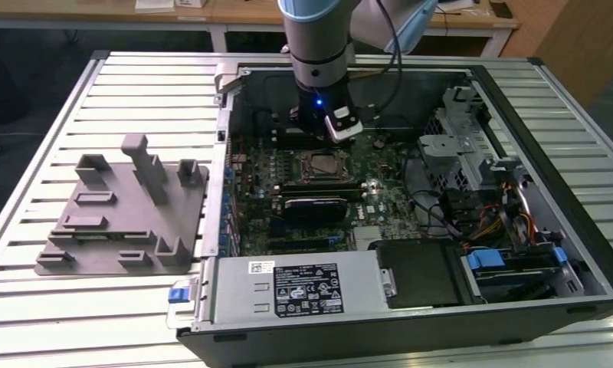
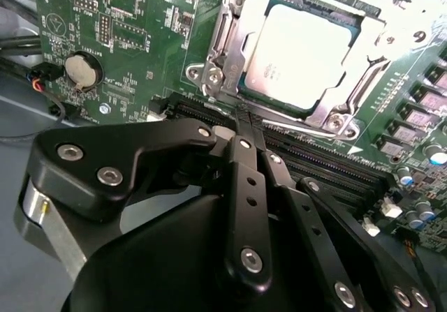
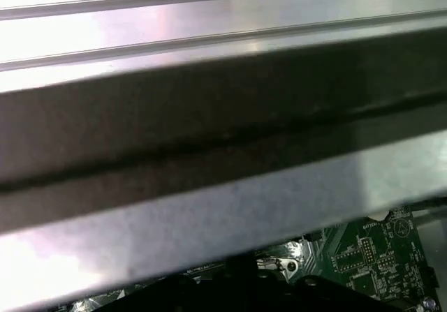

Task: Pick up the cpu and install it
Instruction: 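Install the first cpu locking lever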

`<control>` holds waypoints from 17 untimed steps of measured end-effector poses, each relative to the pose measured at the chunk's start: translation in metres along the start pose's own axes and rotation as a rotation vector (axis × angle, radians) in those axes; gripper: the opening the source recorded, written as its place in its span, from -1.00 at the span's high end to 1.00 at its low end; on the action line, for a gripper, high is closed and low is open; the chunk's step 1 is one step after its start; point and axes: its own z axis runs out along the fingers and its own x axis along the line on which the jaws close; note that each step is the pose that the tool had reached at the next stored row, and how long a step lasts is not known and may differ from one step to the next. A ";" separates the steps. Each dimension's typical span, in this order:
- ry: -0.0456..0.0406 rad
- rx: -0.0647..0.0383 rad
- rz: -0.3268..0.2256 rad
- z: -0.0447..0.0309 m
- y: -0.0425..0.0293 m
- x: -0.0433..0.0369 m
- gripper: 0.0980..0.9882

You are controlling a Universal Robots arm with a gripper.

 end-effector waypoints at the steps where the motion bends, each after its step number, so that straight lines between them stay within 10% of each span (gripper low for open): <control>1: -0.0003 0.001 0.000 0.0003 -0.0006 -0.0001 0.98; 17: 0.0023 -0.012 0.004 -0.0032 0.0028 0.0000 0.98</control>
